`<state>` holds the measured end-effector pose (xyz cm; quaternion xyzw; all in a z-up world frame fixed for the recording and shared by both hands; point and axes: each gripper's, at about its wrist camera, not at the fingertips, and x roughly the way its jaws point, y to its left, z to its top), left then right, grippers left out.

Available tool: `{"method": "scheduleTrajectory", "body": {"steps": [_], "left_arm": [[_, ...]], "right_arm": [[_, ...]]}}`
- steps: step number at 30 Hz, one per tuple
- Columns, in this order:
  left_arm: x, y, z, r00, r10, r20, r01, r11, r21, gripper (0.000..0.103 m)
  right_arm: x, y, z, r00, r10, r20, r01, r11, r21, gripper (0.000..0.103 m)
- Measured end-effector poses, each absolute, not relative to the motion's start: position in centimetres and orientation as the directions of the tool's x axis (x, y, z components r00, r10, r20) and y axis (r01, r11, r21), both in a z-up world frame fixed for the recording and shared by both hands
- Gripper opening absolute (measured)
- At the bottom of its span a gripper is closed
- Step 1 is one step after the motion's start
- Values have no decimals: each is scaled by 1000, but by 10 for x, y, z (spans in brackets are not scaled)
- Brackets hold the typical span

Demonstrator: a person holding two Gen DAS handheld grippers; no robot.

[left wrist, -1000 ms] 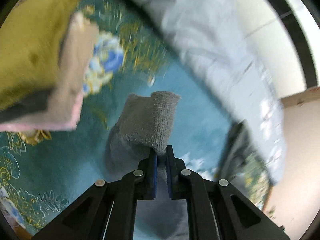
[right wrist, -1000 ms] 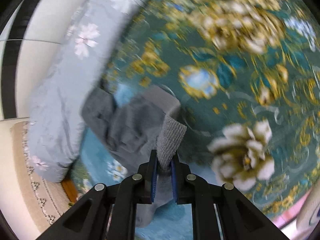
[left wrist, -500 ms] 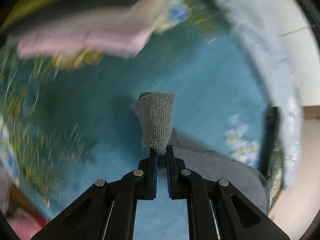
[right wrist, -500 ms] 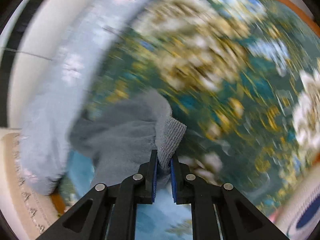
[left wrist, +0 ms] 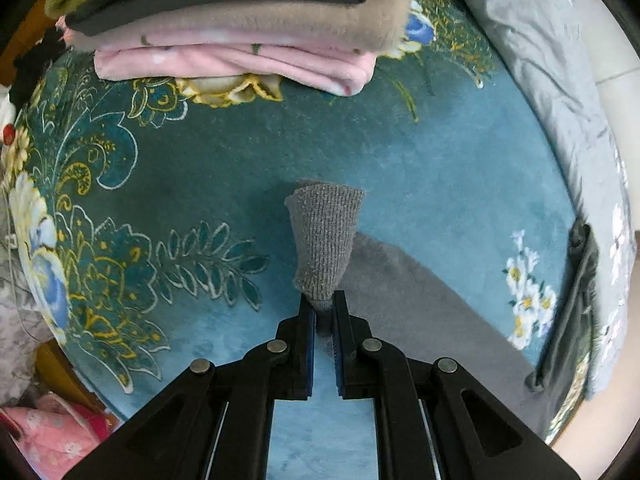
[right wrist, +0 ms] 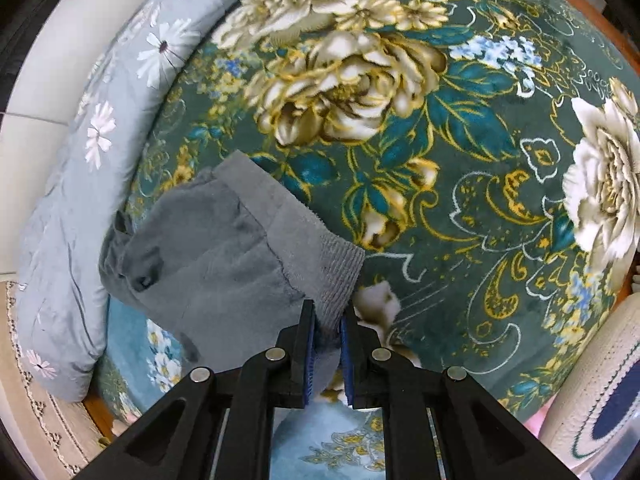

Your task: Fold clothes

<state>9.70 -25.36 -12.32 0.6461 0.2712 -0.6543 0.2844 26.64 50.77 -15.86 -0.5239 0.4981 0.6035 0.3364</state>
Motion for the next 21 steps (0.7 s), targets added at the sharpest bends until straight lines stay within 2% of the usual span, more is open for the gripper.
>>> {"method": "scheduleTrajectory", "body": {"steps": [4, 6, 8, 11, 12, 13, 14, 16, 19, 21], "left_arm": [[102, -251, -133, 70, -19, -997, 713, -698, 63, 9], [103, -251, -135, 82, -15, -996, 722, -689, 70, 12], [104, -251, -136, 98, -16, -995, 728, -680, 82, 14], [101, -253, -136, 114, -13, -993, 738, -668, 93, 28], [99, -254, -135, 117, -19, -993, 743, -662, 100, 37], [98, -256, -134, 115, -17, -993, 753, -651, 98, 42], [97, -257, -132, 111, -7, -994, 766, -636, 90, 48], [92, -260, -127, 96, 5, -995, 792, -606, 73, 49], [69, -254, -116, 73, -24, -997, 793, -605, 73, 49], [37, -240, -114, 24, 1, -1000, 772, -636, 18, 49]], "right_arm": [[267, 500, -172, -172, -150, -973, -938, -276, 209, 12], [269, 497, -175, -164, -157, -974, -942, -269, 202, 12], [267, 497, -177, -157, -161, -974, -941, -274, 197, 16], [262, 500, -178, -142, -167, -976, -936, -299, 187, 20], [262, 502, -177, -139, -157, -978, -935, -304, 181, 21], [261, 504, -176, -136, -145, -980, -935, -307, 176, 27], [261, 506, -174, -134, -134, -982, -936, -310, 170, 37], [262, 511, -170, -138, -112, -984, -941, -295, 165, 51], [259, 517, -166, -142, -80, -987, -946, -282, 159, 53], [249, 520, -166, -143, -67, -987, -944, -290, 157, 54]]}}
